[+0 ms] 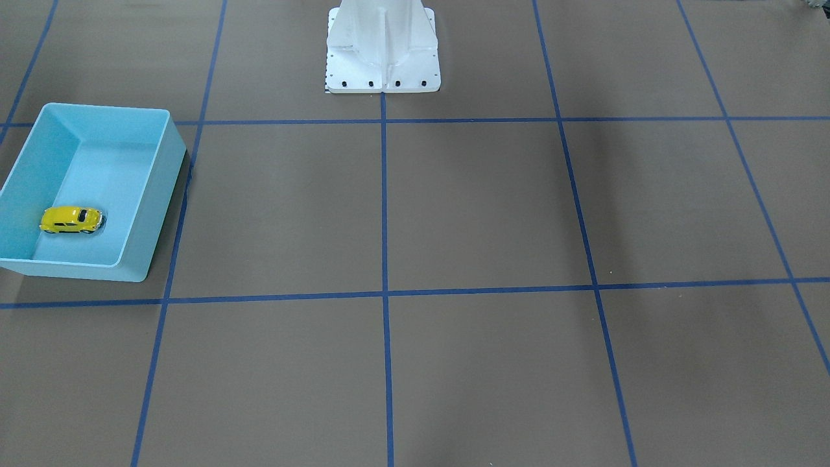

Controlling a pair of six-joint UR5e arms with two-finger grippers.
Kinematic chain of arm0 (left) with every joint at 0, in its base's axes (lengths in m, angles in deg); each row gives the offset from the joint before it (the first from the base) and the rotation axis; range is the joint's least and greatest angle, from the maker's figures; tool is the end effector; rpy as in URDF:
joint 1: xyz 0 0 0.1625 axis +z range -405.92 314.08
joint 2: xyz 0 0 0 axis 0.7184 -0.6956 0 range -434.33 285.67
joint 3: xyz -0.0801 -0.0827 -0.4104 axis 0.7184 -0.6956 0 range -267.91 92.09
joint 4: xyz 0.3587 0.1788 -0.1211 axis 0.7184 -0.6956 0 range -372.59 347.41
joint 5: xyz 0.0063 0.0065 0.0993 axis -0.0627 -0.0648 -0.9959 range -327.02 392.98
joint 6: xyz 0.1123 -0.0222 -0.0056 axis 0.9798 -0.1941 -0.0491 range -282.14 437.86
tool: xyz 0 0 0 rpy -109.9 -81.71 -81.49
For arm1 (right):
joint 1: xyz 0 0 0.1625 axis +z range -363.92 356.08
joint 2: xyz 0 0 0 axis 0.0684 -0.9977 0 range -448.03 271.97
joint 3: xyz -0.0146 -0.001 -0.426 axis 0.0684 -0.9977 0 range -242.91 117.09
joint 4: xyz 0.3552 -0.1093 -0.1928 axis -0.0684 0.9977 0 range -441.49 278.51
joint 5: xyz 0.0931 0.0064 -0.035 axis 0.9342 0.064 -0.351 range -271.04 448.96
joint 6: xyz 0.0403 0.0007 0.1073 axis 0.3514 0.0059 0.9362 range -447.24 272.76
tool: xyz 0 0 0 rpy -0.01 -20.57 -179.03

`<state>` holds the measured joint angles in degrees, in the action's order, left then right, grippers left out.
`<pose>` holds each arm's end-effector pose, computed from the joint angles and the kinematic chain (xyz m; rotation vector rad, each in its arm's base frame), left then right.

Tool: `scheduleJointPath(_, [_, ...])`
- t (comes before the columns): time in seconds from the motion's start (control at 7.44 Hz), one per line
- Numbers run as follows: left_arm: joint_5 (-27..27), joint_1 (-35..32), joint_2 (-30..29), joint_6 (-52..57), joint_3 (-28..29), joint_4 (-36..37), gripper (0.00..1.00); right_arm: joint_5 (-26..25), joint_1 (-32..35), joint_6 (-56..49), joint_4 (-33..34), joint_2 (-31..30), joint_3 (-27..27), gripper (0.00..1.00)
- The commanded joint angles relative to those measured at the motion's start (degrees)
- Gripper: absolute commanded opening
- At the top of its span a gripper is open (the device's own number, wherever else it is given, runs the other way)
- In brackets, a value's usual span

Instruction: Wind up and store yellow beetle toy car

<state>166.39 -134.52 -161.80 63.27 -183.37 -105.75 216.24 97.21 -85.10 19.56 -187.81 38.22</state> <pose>-0.0427 -0.4868 0.6402 -0.0050 0.7647 -0.1785 0.1413 -0.3873 0.6800 -0.1123 -0.6619 0.2780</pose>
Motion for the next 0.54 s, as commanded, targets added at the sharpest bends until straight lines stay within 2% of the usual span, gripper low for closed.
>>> scheduleJointPath(0.0, [0.0, 0.0, -0.1, 0.0, 0.2, -0.1, 1.00, 2.6, -1.0, 1.8, -2.7, -0.1, -2.7, 0.99])
scheduleJointPath(0.27, [-0.1, 0.0, -0.1, 0.0, 0.4, -0.1, 1.00, 2.8, -1.2, 2.6, -3.1, 0.2, -3.0, 0.99])
scheduleJointPath(0.4, [-0.1, 0.0, -0.1, 0.0, 0.4, -0.1, 1.00, 2.8, -4.5, 2.8, -3.4, 0.8, -3.2, 0.99])
